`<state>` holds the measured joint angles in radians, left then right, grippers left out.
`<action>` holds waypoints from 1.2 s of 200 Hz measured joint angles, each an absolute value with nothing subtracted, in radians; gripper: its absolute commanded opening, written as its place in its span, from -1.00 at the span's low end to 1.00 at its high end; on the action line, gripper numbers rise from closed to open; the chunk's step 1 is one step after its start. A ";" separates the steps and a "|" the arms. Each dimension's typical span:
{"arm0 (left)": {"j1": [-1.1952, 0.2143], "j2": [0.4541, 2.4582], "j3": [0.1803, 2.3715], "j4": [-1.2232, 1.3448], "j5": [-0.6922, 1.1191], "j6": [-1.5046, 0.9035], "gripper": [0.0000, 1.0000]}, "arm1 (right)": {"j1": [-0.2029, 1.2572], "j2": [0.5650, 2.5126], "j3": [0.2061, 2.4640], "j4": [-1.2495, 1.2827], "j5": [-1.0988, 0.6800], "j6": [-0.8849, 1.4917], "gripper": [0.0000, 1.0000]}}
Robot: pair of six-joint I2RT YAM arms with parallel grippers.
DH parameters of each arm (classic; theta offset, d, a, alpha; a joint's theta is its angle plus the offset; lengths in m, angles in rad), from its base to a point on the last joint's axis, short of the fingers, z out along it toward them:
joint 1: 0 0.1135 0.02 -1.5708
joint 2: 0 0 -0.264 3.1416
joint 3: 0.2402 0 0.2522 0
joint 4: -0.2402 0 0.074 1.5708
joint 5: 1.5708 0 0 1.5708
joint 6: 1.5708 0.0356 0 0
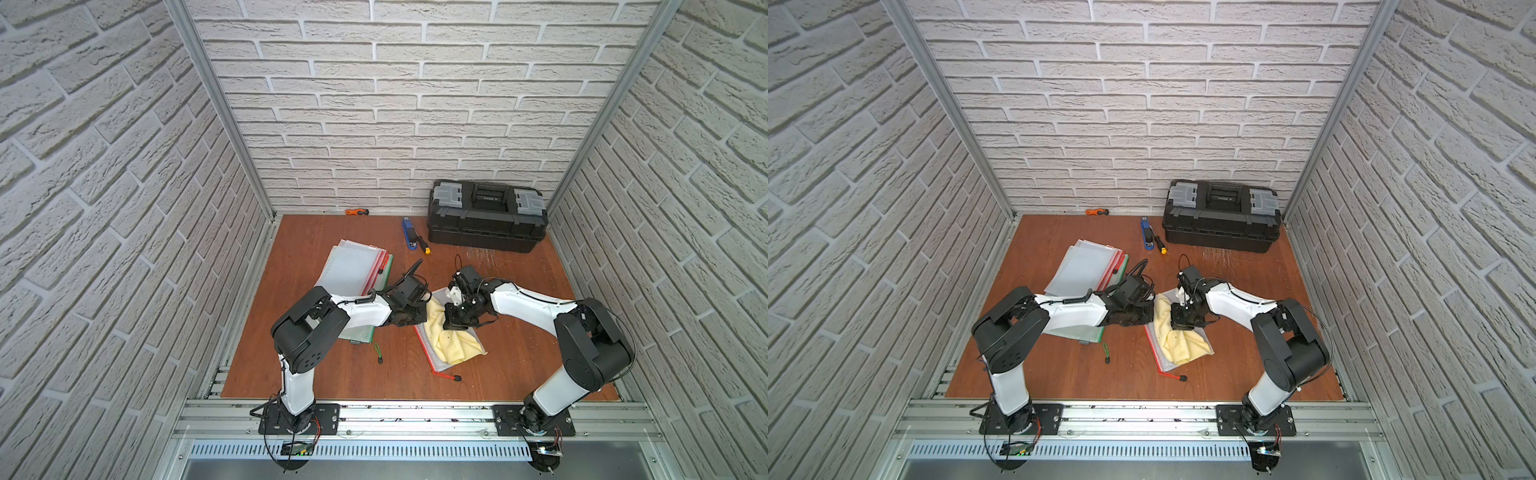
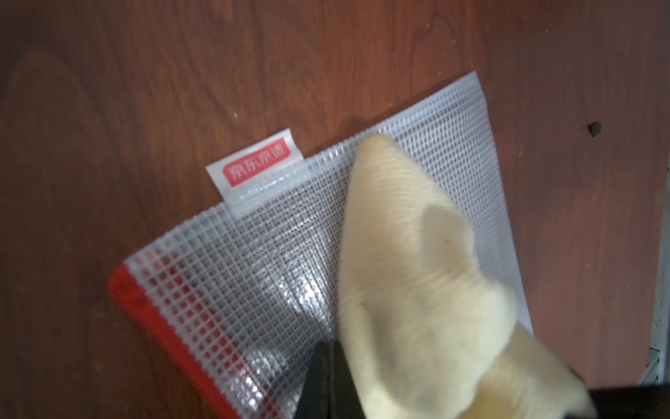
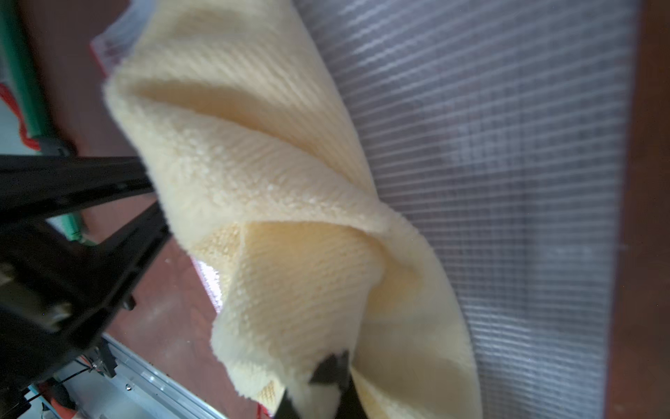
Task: Wipe the document bag
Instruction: Wipe the dirt from the document bag.
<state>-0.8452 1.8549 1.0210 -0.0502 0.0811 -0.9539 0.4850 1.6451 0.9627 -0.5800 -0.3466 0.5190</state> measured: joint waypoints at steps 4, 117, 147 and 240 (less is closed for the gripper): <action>-0.845 1.855 1.021 -0.051 0.079 -0.954 -1.00 | 0.502 1.650 0.973 -0.578 -0.348 0.522 -0.95; -0.841 1.843 1.007 -0.052 0.044 -0.946 -1.00 | 0.406 1.591 0.813 -0.492 -0.346 0.626 -0.95; -0.841 1.839 0.995 -0.035 0.046 -0.946 -1.00 | 0.247 1.505 0.736 -0.532 -0.342 0.587 -0.95; -0.842 1.777 0.936 -0.070 0.028 -0.954 -1.00 | 0.371 1.511 1.009 -0.679 -0.272 0.573 -0.95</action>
<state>-0.8417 1.7767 0.9360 -0.0704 0.0284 -0.9543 0.3710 1.5112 1.0088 -0.6788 -0.2722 0.5728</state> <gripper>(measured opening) 0.042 0.047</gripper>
